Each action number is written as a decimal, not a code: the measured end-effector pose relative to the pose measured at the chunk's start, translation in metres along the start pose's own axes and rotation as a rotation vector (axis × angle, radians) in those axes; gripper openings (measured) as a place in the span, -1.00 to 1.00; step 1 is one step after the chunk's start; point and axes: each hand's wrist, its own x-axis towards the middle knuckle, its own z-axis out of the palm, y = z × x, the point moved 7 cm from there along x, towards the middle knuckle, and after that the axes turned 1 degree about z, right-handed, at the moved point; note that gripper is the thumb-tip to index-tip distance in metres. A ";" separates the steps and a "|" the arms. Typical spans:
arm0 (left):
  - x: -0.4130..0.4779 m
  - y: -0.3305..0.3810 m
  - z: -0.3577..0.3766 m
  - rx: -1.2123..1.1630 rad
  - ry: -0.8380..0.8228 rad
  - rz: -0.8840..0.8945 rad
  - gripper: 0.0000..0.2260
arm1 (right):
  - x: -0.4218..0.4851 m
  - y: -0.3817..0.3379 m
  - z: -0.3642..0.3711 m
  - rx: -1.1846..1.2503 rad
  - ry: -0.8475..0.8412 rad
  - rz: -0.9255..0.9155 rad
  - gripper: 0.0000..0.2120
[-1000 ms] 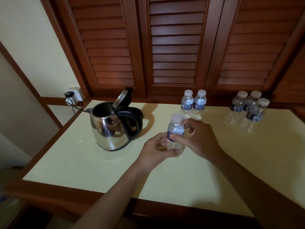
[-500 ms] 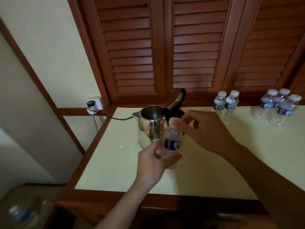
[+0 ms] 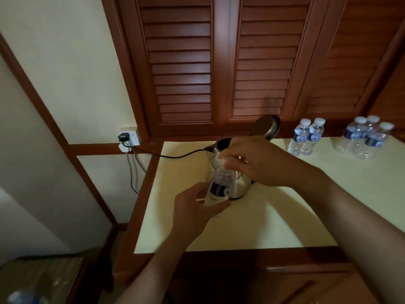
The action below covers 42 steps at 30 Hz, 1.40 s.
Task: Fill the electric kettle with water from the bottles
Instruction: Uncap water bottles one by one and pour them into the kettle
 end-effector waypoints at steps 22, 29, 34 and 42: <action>-0.010 -0.024 0.026 -0.115 0.064 -0.121 -0.63 | -0.036 0.040 0.009 0.208 0.172 0.161 -0.70; -0.010 -0.025 0.020 -0.083 0.114 -0.128 -0.61 | -0.103 0.120 0.076 0.121 0.238 0.400 -0.77; -0.010 -0.020 0.018 -0.089 0.155 -0.114 -0.63 | -0.118 0.148 0.129 0.085 0.142 0.521 -0.63; 0.006 -0.007 0.001 -0.110 0.226 -0.064 -0.61 | -0.127 0.145 0.149 0.041 0.239 0.448 -0.62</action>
